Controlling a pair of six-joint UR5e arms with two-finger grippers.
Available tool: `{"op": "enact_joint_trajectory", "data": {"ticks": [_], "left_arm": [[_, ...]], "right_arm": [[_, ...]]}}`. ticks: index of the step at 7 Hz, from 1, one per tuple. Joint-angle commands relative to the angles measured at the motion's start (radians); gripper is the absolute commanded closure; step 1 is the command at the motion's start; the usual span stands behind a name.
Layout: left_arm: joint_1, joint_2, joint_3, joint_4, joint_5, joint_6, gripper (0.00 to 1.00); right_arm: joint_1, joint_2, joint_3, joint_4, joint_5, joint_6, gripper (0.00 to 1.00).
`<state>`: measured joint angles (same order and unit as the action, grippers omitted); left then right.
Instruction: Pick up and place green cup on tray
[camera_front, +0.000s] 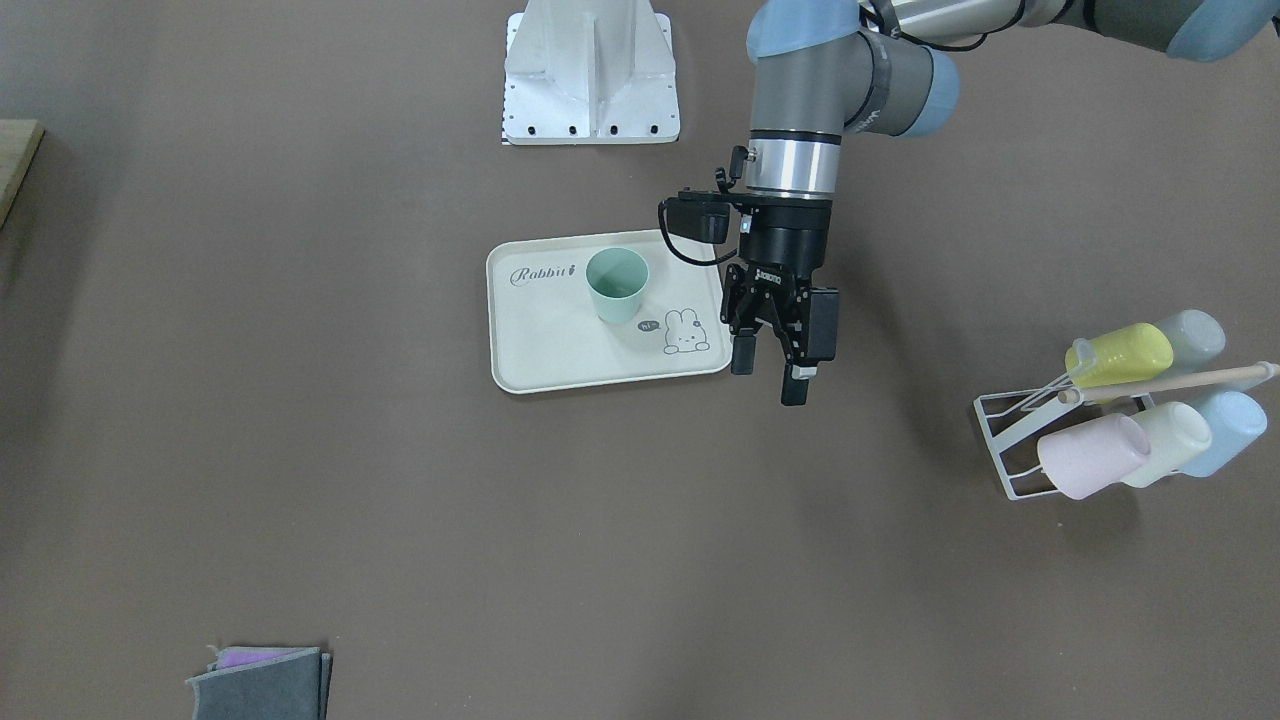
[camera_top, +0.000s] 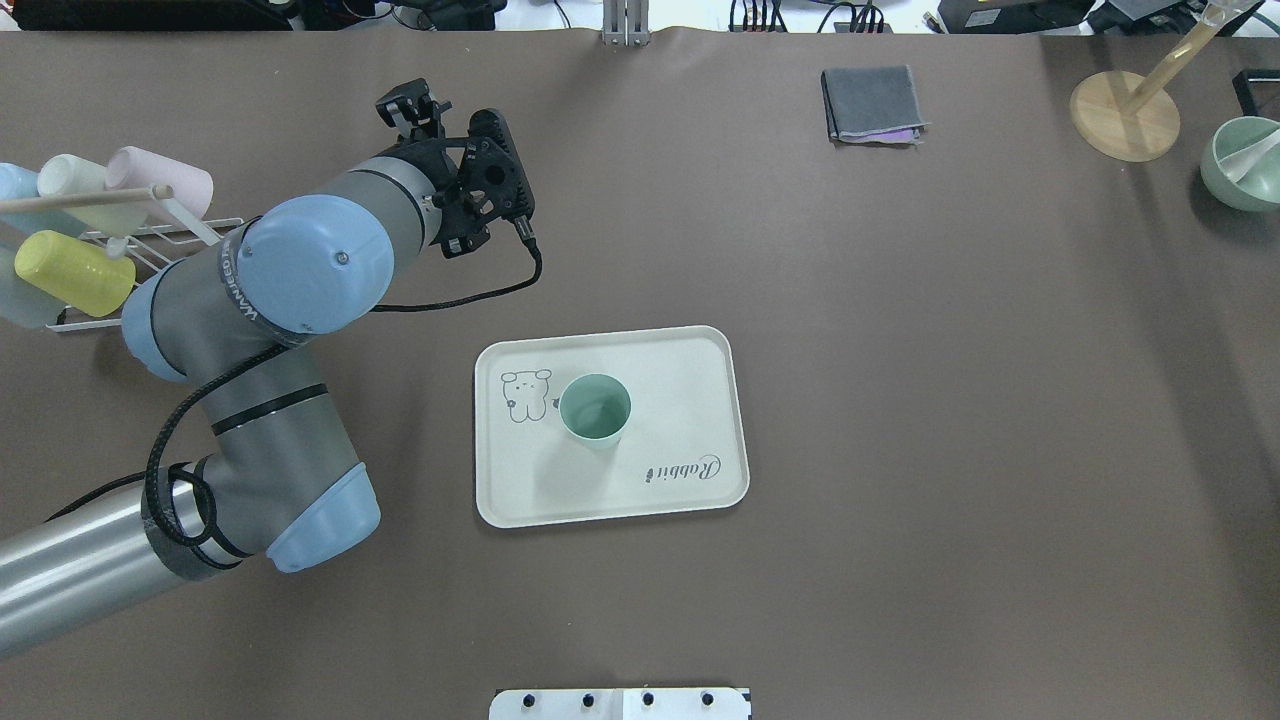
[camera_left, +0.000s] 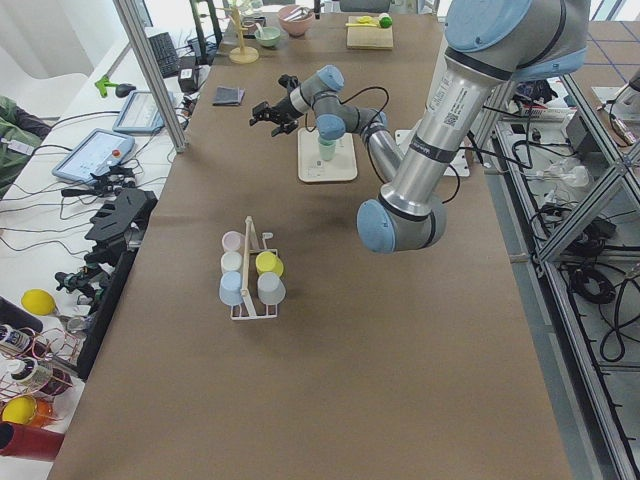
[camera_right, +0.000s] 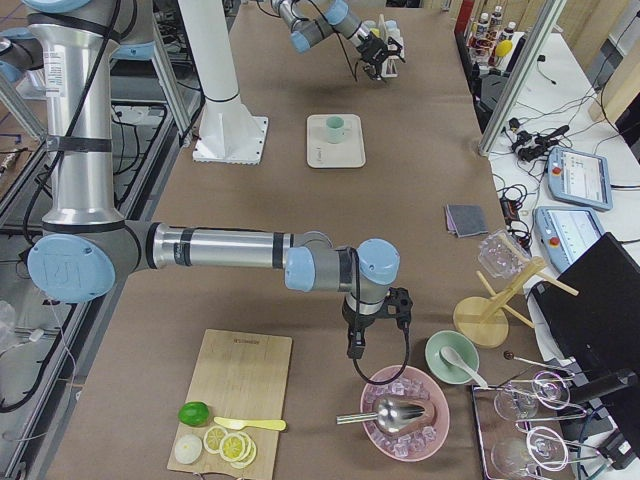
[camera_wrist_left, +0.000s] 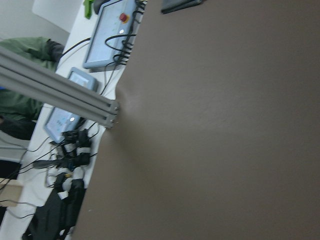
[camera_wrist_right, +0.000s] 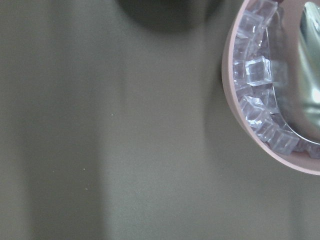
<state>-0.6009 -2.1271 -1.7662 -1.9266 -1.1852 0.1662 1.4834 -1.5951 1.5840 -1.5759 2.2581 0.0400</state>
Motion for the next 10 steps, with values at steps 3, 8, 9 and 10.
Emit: {"op": "enact_joint_trajectory", "data": {"ticks": [3,8,9,10], "left_arm": [[-0.093,0.035,-0.006,0.138,-0.276,-0.158,0.01],[-0.568,0.246,-0.016,0.146,-0.909,-0.152,0.01],[-0.659,0.328,-0.015,0.149,-1.013,-0.151,0.01],[-0.727,0.401,-0.003,0.152,-1.065,-0.149,0.01]], "right_arm": [[-0.002,0.020,-0.001,-0.001,-0.005,0.000,0.00],[-0.008,0.020,0.005,0.000,-0.006,-0.006,0.00],[-0.008,0.030,0.007,0.000,-0.006,-0.006,0.00],[-0.008,0.043,0.008,-0.003,-0.011,-0.008,0.00]]}}
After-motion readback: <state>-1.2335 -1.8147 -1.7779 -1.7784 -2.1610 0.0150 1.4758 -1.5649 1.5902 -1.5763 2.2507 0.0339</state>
